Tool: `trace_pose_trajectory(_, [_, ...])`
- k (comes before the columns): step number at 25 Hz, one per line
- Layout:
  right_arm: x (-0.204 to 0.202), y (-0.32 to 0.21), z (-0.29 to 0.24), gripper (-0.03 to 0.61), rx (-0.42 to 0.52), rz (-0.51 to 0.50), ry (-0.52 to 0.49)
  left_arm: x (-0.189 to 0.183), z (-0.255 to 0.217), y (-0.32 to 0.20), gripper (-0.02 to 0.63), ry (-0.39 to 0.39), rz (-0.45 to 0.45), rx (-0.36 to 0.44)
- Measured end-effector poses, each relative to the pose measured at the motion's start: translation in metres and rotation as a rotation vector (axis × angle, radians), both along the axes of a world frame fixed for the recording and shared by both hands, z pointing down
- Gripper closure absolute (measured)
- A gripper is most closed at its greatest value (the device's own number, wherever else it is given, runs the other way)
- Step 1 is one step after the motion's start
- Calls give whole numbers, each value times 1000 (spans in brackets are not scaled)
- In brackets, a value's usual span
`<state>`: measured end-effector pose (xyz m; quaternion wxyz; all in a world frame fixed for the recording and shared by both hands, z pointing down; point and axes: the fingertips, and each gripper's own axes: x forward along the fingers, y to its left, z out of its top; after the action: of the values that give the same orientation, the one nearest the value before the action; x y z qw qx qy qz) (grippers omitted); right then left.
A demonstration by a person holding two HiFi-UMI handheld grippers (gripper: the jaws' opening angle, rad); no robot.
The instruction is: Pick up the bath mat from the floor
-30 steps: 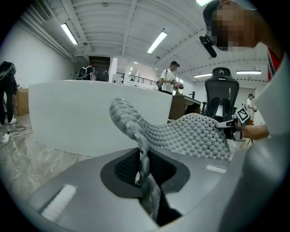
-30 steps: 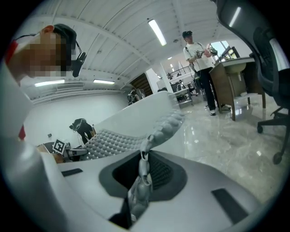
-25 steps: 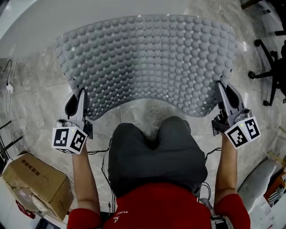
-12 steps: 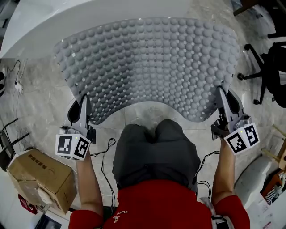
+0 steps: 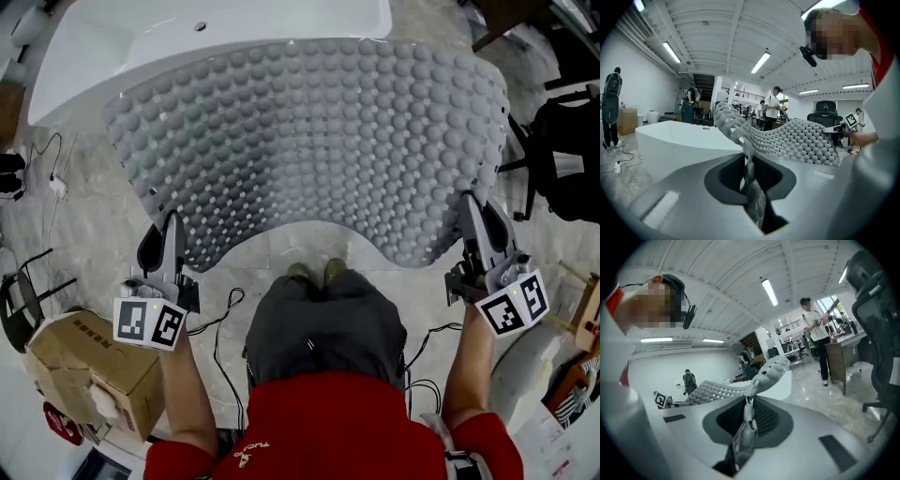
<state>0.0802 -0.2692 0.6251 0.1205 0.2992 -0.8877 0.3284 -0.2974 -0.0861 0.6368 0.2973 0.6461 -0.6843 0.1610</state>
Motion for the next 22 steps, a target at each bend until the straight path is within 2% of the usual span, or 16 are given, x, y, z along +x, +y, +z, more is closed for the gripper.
trace_pose_trajectory(7, [10,-8,-20,538,16,12,-39,9,-24,-11,561,-2,-12,25])
trace_pose_trajectory(14, [15,-3,-4,538,-10,21,-106,9,-25,-11,561,-32,-3,31])
trace_pose_trajectory(18, [17,-4,-6,538,-16,24,-132,8,-27,-9,561,-11,-6,28])
trace_pose_trajectory(22, [8,-7,-4,538,19,-23,-116,4,-9,0,561,11,-33,43])
